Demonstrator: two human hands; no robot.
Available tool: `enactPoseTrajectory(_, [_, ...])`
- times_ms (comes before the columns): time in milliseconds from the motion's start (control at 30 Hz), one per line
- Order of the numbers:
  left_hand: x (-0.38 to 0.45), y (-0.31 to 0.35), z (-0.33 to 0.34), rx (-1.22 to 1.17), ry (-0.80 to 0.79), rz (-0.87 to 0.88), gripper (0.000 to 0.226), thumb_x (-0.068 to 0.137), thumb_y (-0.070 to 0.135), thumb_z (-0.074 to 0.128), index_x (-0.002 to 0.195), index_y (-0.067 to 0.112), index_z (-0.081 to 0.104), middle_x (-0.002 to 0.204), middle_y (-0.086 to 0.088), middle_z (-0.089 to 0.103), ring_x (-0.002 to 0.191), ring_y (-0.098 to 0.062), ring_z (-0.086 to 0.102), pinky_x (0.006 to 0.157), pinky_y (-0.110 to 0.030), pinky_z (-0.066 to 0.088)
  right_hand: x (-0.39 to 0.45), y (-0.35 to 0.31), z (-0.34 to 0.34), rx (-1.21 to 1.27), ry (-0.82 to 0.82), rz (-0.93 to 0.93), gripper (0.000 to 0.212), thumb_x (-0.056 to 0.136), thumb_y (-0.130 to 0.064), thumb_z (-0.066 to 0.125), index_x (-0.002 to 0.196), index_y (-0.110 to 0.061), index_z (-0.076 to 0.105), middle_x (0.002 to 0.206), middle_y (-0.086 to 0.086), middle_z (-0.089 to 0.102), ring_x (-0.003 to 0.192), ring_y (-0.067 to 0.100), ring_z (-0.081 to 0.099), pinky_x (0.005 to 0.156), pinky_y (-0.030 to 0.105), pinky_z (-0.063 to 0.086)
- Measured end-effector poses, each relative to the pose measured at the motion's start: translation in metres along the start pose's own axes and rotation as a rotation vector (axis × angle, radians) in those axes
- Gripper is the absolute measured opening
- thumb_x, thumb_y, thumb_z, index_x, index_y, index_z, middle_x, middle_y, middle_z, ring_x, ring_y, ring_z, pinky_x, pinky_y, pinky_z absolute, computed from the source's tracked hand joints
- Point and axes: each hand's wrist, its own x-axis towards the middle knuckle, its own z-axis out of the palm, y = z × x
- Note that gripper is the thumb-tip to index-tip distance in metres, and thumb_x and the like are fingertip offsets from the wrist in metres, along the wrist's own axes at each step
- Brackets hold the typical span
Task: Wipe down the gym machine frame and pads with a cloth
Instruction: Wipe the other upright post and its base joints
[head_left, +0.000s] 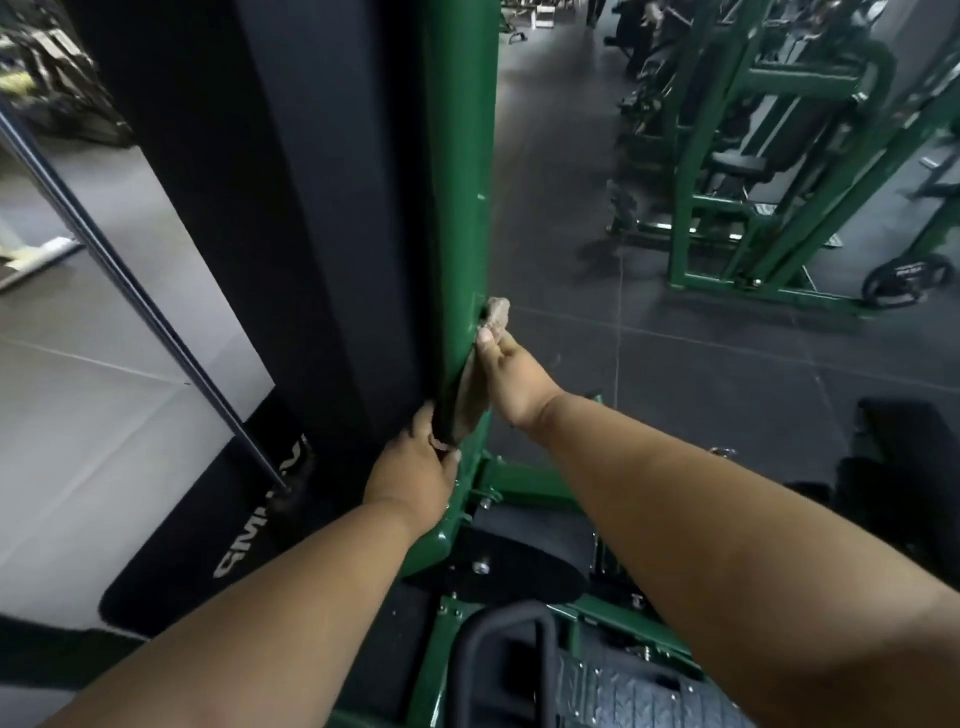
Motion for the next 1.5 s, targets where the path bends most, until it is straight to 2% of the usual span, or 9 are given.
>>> enactPoseTrajectory(167, [-0.009,-0.055,0.066,0.212,-0.262,-0.004,0.071,0.100,0.059,0.051,0.157,0.019,0.037,0.153,-0.004,0.048,0.138,-0.028,0.047,0.118,-0.037,0.037,0.001,0.084,0.035,-0.079,-0.072,0.183,0.078,0.099,-0.066,0.034,0.165,-0.024,0.027,0.172,0.001,0.026,0.162,0.024,0.009,0.131,0.048,0.010])
enactPoseTrajectory(300, [-0.021,-0.075,0.098,0.313,-0.343,-0.023,0.084,0.093,0.063,0.062,0.158,0.020,0.031,0.150,-0.006,0.047,0.137,-0.031,0.046,0.116,-0.040,0.040,-0.007,0.130,0.052,-0.220,-0.165,0.209,0.050,0.116,-0.028,0.028,0.165,-0.019,0.028,0.175,0.003,0.016,0.160,0.030,-0.010,0.130,0.051,-0.003])
enactPoseTrajectory(433, [-0.019,-0.099,0.108,0.440,-0.305,0.073,0.090,0.094,0.064,0.059,0.163,0.024,0.017,0.147,-0.001,0.051,0.130,-0.025,0.048,0.108,-0.038,0.044,-0.007,0.177,0.045,-0.084,0.065,0.189,0.062,0.108,-0.046,0.037,0.166,-0.037,0.018,0.174,-0.009,0.013,0.162,0.018,-0.001,0.132,0.047,0.005])
enactPoseTrajectory(533, [-0.006,-0.116,0.105,0.472,-0.307,0.217,0.083,0.097,0.063,0.054,0.161,0.023,0.021,0.147,0.000,0.051,0.131,-0.023,0.047,0.109,-0.036,0.043,-0.005,0.215,0.012,-0.460,0.101,0.176,0.059,0.109,-0.036,0.041,0.166,-0.030,0.025,0.174,-0.006,0.017,0.162,0.024,0.009,0.132,0.046,0.004])
enactPoseTrajectory(633, [0.001,-0.131,0.107,0.452,-0.346,0.259,0.087,0.095,0.069,0.052,0.161,0.022,0.022,0.151,0.001,0.048,0.137,-0.022,0.046,0.114,-0.036,0.040,-0.010,0.238,-0.012,-0.958,-0.091,0.120,0.060,0.108,-0.029,0.041,0.166,-0.025,0.024,0.176,0.000,0.012,0.162,0.030,0.007,0.130,0.045,0.005])
enactPoseTrajectory(767, [0.000,-0.140,0.114,0.499,-0.282,0.326,0.089,0.092,0.070,0.051,0.160,0.016,0.031,0.142,-0.002,0.060,0.126,-0.025,0.057,0.105,-0.039,0.049,-0.003,0.247,-0.030,-1.195,-0.119,0.094,0.060,0.108,-0.035,0.036,0.166,-0.027,0.024,0.175,-0.001,0.016,0.162,0.032,0.002,0.129,0.057,0.000])
enactPoseTrajectory(1133, [-0.001,-0.139,0.114,0.643,-0.208,0.390,0.086,0.089,0.068,0.057,0.152,0.010,0.048,0.124,-0.007,0.064,0.112,-0.029,0.057,0.099,-0.048,0.047,-0.065,0.238,-0.109,-1.060,0.243,0.373,0.055,0.103,-0.023,0.038,0.158,-0.020,0.042,0.172,0.005,0.025,0.161,0.030,0.013,0.131,0.051,0.003])
enactPoseTrajectory(1300, [-0.014,-0.123,0.119,0.684,-0.202,0.322,0.085,0.091,0.060,0.062,0.152,0.004,0.047,0.127,-0.010,0.057,0.110,-0.030,0.053,0.097,-0.047,0.046,-0.066,0.238,-0.088,-1.102,0.141,0.306,0.057,0.103,-0.022,0.038,0.159,-0.023,0.037,0.175,0.003,0.016,0.162,0.032,0.007,0.130,0.058,0.001])
enactPoseTrajectory(1500, [-0.023,-0.101,0.128,0.756,-0.253,0.152,0.084,0.103,0.060,0.038,0.165,0.008,0.013,0.145,-0.009,0.042,0.125,-0.027,0.044,0.107,-0.041,0.038,-0.082,0.240,-0.108,-1.184,0.040,0.281,0.065,0.106,-0.036,0.043,0.166,-0.032,0.018,0.176,-0.004,0.009,0.162,0.031,-0.003,0.129,0.058,-0.005])
